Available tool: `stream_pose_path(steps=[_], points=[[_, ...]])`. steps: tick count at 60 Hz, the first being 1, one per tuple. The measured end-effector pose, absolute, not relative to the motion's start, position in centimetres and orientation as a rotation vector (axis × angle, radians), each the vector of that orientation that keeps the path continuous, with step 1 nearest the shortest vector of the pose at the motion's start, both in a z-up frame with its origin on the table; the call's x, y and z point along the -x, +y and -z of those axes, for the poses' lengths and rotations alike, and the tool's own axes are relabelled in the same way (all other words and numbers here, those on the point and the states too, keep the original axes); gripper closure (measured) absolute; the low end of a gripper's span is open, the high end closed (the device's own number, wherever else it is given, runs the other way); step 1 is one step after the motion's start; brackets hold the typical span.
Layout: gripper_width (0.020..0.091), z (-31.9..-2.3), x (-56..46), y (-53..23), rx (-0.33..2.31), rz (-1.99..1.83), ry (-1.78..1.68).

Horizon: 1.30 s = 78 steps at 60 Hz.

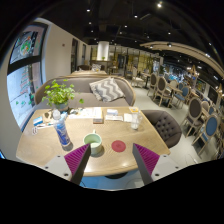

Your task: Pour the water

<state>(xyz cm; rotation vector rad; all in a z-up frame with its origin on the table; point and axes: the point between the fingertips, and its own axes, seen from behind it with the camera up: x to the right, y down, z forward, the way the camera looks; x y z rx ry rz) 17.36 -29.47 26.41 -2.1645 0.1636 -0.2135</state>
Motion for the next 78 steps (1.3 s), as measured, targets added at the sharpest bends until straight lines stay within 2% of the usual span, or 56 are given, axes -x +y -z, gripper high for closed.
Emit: stream_pose_path(steps=[7,28,40,53,56,61,66,70,72,78], points=[[0.0245,-25.5,-16.3,-29.5,2.175,0.225,0.193],[0.0243,-18.0,-0.9,-25.5,2.204,0.066,0.174],[0.0242,-13.6,6.2,-18.2,2.166,-0.015,0.148],[0.0244,-9.9,6.6,-8.6,2.082,0.03,0.148],[0.0268,-9.2,6.4,-6.7,2.067,0.039,0.153],[0.0374,-7.9,6.2,-4.6,2.06,0.035,0.155],[0.0438,-7.3,6.2,-2.8,2.036,0.037,0.148],[0.0592,-7.1,6.0,-2.3,2.02,0.061,0.148],[0.0598,-7.3,6.0,-2.2,2.01,0.064,0.147],[0.0691,-7.2,6.0,-2.0,2.009,0.074,0.145]])
